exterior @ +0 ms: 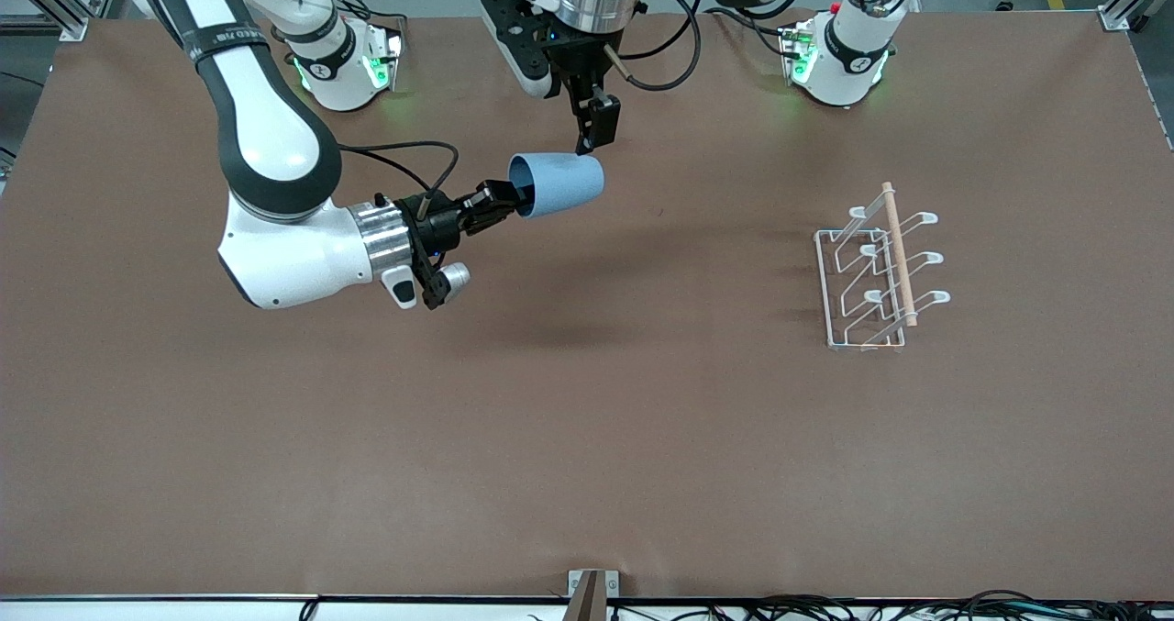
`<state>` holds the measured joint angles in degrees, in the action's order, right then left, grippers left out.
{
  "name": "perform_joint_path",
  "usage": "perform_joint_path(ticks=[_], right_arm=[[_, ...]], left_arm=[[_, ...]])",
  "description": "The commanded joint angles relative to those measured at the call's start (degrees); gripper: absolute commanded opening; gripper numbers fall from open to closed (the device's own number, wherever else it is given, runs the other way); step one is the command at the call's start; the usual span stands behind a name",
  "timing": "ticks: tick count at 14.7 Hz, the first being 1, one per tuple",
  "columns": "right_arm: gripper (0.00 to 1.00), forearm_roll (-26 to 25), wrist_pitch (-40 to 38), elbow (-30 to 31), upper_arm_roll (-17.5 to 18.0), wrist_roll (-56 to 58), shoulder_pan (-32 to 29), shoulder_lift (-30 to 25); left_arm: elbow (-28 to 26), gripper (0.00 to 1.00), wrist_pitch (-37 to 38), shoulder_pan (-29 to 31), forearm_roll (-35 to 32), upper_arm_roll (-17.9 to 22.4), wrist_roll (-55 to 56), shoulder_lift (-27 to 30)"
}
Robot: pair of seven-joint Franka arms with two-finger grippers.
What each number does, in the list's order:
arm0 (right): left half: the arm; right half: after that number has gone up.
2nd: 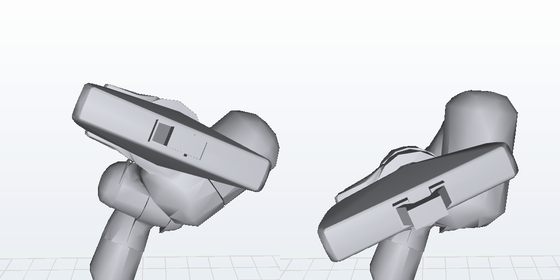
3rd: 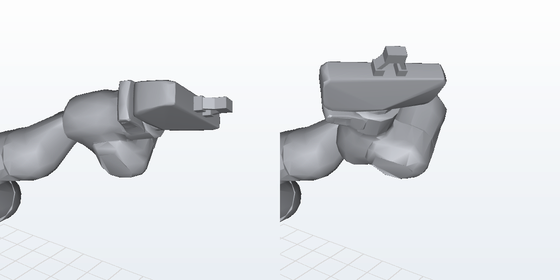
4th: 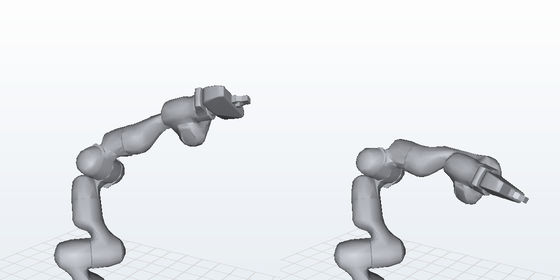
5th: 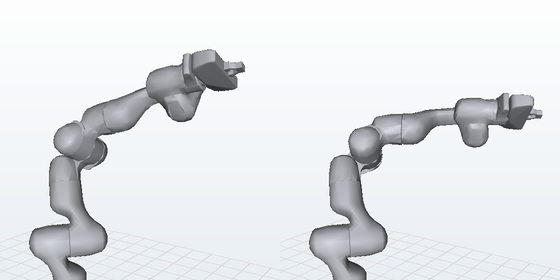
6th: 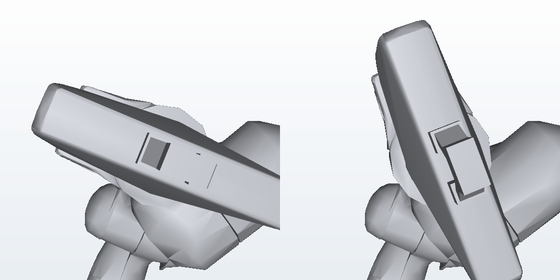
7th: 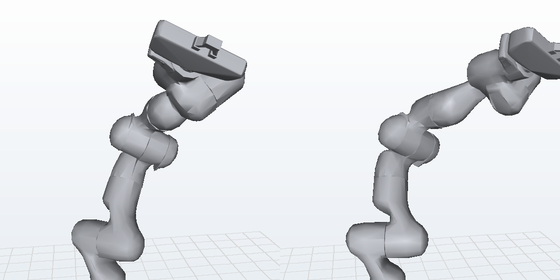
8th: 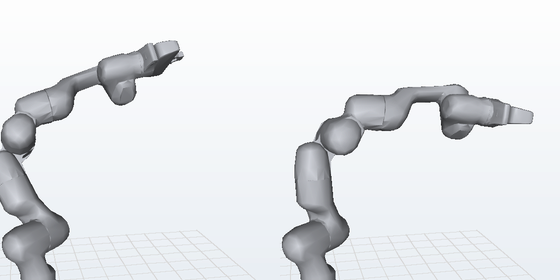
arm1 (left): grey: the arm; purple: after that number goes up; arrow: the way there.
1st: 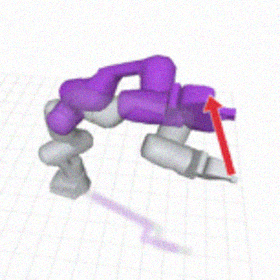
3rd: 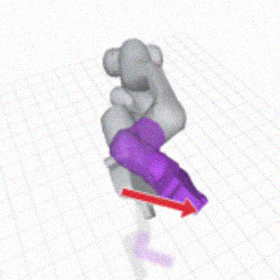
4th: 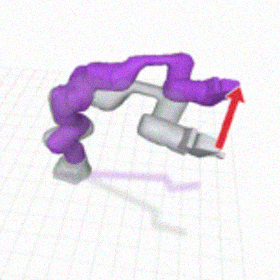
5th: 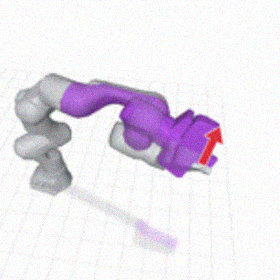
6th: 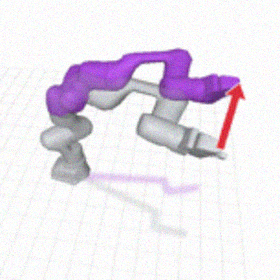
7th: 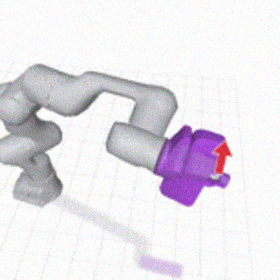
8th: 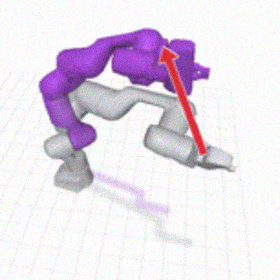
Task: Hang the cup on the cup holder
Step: 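Lower the left gripper into the cup held by the right gripper, then close the left gripper on the cup rim and open the right gripper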
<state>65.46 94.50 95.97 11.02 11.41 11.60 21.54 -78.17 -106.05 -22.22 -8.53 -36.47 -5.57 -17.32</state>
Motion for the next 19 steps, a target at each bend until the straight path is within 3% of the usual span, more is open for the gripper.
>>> perform_joint_path(ticks=[1,7,19], right_arm=[[0.04,-0.6,-0.3,-0.4,-0.2,-1.2,0.5,-0.1],[0.05,-0.6,-0.1,-0.4,-0.2,-1.2,0.6,-0.1],[0.05,-0.6,-0.5,-0.4,-0.1,-2.2,0.9,-0.1]], left_arm=[[-0.8,1.0,-2.7,0.2,-1.2,-0.1,0.2,-0.3],[-1.2,1.0,-6.1,0.3,-5.8,0.0,-0.1,-2.8],[-1.5,1.0,-9.5,1.2,-6.2,0.1,-0.8,-7.5]])
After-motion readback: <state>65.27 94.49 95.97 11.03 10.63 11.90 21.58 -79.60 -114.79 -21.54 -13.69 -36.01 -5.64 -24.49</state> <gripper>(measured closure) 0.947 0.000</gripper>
